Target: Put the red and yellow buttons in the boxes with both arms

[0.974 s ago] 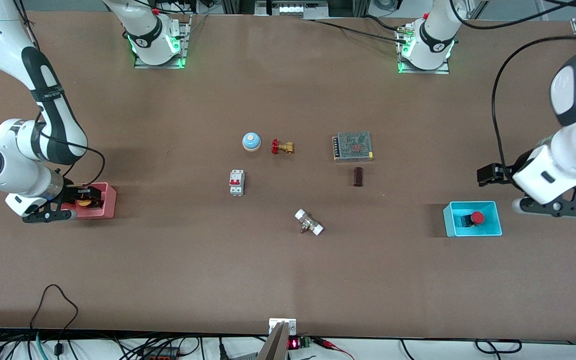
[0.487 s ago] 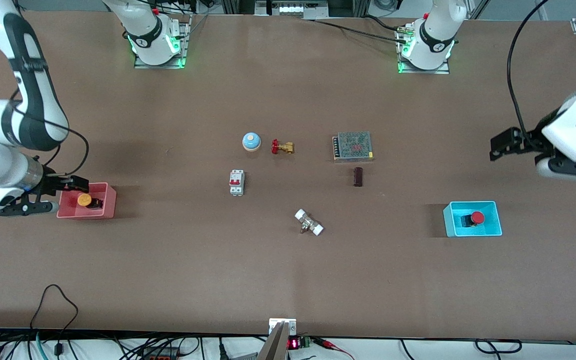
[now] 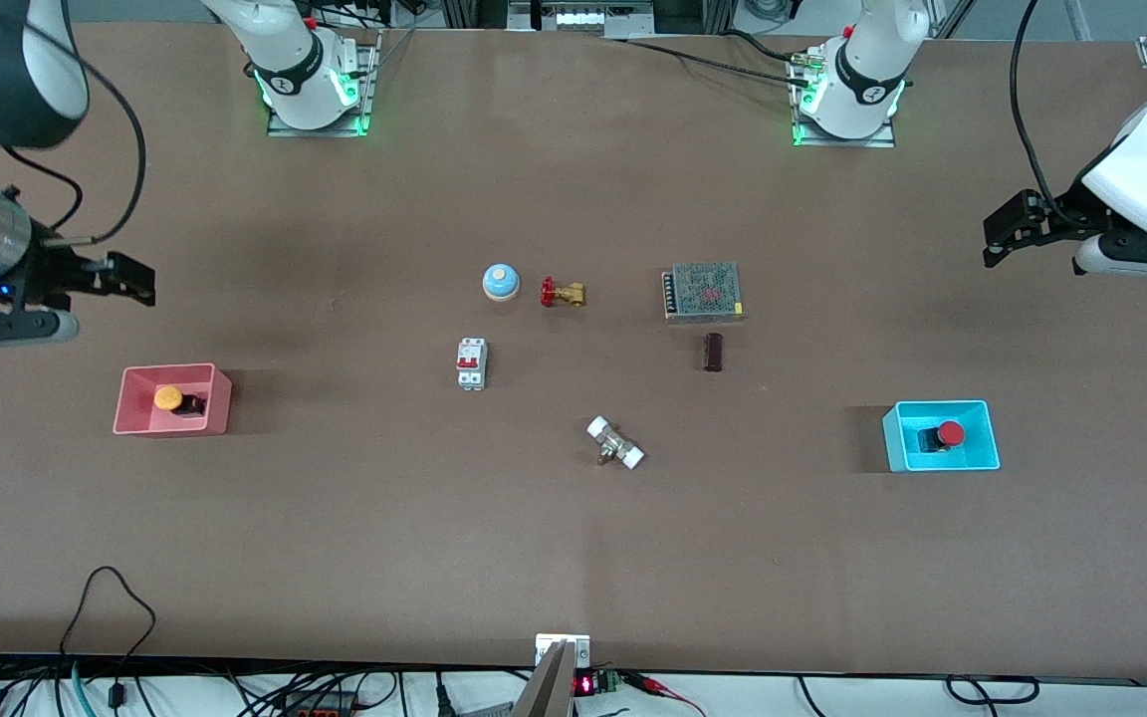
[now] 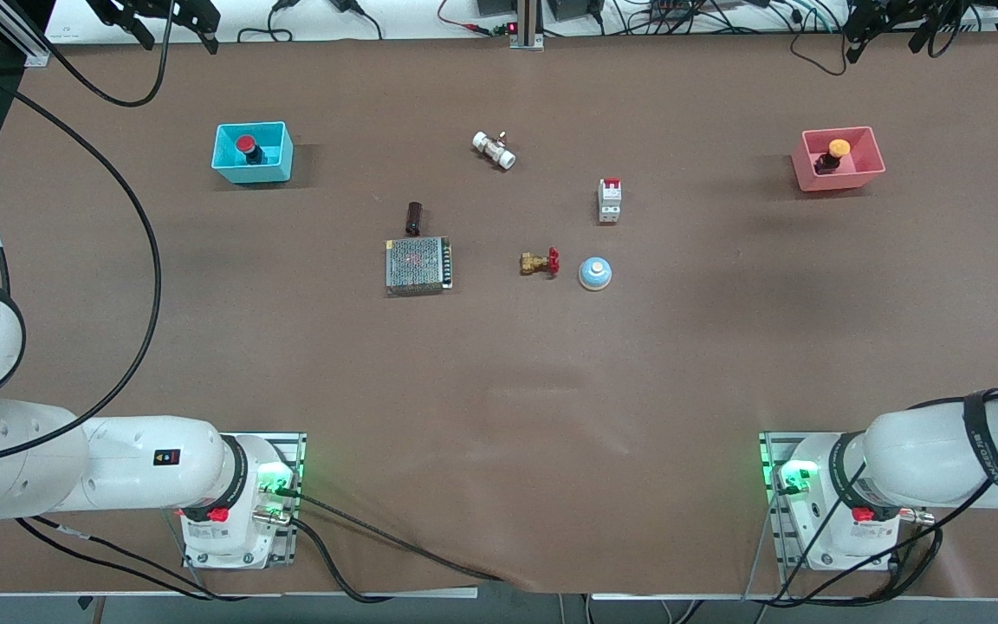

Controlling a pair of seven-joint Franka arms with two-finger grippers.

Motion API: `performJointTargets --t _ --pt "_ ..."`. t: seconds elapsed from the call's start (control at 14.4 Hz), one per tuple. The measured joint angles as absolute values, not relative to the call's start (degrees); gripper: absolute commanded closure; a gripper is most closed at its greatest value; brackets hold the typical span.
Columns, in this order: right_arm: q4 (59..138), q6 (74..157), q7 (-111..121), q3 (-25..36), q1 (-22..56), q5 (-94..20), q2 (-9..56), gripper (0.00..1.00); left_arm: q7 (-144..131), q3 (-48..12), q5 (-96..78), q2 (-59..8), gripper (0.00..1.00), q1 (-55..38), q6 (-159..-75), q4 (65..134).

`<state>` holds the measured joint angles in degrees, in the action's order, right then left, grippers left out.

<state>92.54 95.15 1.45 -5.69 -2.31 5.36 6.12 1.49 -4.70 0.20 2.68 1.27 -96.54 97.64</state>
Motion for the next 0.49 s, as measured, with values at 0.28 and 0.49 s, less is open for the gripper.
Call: performJointTargets --t 0.28,0.49 --pt "91.8 93.3 -0.3 -5.7 -0.2 4.7 4.5 0.0 1.5 -2.7 0.2 2.7 0.0 -0.2 -94.9 97.4" --pt "91.5 92.4 -0.5 -5.1 0.0 3.9 4.6 0.0 1.5 -2.6 0.2 2.6 0.0 -0.3 -94.9 97.3"
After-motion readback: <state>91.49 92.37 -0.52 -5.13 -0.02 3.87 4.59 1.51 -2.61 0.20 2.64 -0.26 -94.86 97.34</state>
